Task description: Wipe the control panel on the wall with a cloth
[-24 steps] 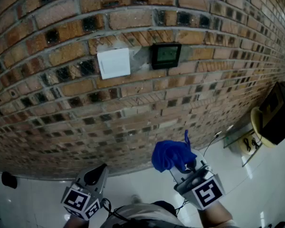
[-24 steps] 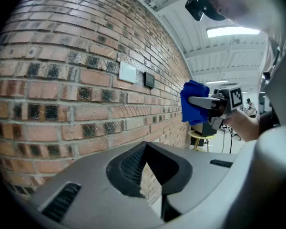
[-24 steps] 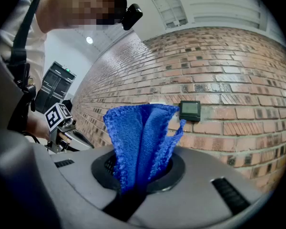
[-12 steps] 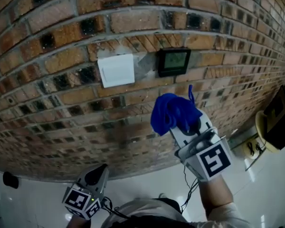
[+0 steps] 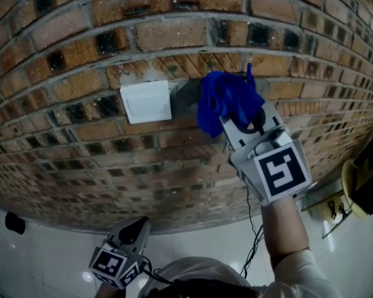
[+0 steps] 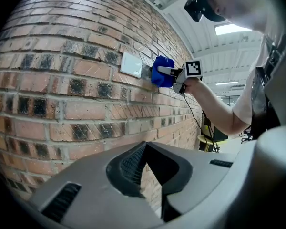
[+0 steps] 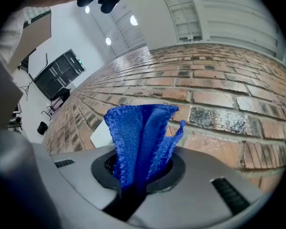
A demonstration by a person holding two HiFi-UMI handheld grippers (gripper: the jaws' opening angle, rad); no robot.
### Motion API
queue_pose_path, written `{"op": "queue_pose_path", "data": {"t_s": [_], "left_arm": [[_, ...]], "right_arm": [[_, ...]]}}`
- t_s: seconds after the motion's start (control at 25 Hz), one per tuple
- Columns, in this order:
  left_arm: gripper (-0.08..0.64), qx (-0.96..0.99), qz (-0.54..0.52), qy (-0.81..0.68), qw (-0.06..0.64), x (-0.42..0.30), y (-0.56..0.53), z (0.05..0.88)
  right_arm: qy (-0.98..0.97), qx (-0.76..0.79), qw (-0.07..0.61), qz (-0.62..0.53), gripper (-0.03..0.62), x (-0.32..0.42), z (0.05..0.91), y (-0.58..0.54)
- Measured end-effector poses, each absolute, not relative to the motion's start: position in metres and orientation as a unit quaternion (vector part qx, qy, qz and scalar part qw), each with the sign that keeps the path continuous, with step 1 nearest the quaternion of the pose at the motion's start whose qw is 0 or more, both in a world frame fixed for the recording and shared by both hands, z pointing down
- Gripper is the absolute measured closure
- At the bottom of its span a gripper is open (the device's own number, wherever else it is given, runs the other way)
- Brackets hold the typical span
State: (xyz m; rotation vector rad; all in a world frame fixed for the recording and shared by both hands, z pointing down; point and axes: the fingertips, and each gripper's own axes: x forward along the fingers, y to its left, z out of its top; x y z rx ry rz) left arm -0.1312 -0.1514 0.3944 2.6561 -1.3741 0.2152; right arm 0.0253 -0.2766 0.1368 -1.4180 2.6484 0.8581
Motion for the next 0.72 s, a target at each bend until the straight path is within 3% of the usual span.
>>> {"op": "queue_pose_path", "data": {"t_s": [0.56,0.72], "left_arm": [[0.558,0.877,0.076,-0.467,0.084,-0.093,-0.166,0.397],[0.559,0.878,0.083,-0.463,0.085,-0.089,-0.166,0.399]], "right_arm": [[0.806,-0.528,0.002,0.268,0.503,0.164,0.150,-0.302],[0.805,-0.532,0.000,0.261,0.503,0.173,0.153,-0.307]]}}
